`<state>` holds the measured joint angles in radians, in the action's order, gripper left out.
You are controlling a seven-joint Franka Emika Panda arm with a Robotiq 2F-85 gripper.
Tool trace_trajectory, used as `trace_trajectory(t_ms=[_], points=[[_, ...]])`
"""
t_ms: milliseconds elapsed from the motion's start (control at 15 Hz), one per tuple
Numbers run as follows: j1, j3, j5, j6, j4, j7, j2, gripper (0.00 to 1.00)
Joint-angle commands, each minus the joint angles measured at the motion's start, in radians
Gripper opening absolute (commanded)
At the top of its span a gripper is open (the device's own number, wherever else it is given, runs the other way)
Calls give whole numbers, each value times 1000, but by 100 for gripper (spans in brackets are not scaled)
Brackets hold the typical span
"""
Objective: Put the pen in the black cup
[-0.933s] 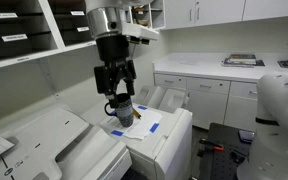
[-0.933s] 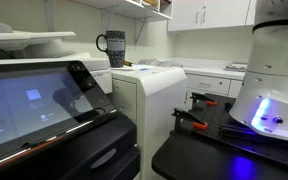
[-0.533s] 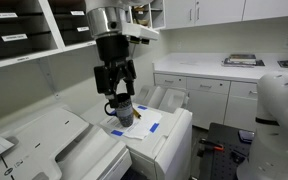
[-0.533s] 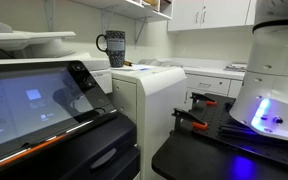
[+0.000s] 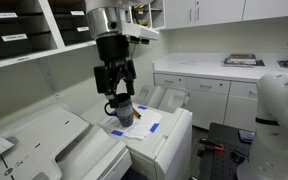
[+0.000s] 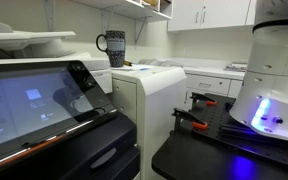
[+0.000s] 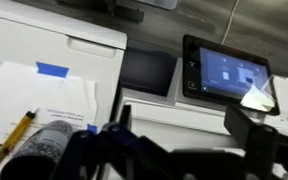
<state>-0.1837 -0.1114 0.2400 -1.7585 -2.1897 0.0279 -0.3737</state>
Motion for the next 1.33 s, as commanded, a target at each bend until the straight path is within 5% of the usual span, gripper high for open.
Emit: trace_trajectory(t_ms=[0,667,1267], points=[[33,-10,-11,-13,14,26,13,100],[155,32,-104,-88,107,104,101,100],[193,76,-136,-143,208,134,227,100]])
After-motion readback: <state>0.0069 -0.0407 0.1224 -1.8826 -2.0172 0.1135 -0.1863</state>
